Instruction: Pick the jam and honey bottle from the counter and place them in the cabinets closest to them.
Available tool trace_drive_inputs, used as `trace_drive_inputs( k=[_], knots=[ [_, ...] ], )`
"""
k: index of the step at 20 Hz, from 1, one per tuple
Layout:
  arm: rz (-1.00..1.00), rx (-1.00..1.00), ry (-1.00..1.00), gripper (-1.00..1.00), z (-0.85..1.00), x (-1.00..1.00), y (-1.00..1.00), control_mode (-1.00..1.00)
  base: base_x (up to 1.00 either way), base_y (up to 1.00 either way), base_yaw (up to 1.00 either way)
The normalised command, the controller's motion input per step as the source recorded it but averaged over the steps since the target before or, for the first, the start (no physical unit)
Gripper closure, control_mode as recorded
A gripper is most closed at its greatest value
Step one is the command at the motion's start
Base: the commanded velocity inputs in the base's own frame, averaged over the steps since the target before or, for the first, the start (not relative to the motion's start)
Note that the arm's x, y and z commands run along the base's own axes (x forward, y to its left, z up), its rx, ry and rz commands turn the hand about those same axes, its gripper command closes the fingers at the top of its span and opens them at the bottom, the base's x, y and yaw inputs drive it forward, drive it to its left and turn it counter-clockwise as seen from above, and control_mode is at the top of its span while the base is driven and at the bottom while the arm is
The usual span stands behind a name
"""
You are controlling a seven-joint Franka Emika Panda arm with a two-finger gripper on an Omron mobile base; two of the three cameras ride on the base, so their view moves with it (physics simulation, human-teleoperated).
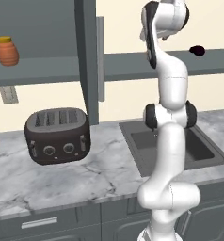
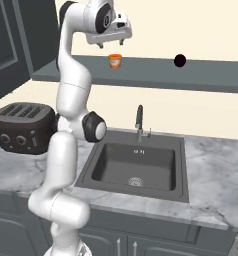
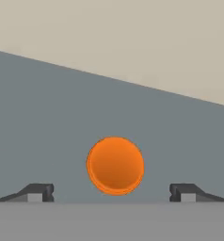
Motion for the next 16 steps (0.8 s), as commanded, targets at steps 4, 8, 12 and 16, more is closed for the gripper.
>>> trace_drive_inputs(
  k=[4,8,12,16],
  knots=[
    [0.01,-0.07,-0.19,-1.00,-0.44,-1.00,-0.08,-1.00,0.00,0.00,0.00],
    [0.02,-0.13,-0.15,-1.00,-0.67,-1.00,-0.10,-1.00,0.00,0.00,0.00],
    [0.00,-0.13,-0.17,-1.00,-0.67,-1.00,-0.13,-1.00,0.00,0.00,0.00],
    [0.00,-0.01,-0.23,-1.00,-0.36,-1.00,-0.22,-1.00,0.00,0.00,0.00]
  ],
)
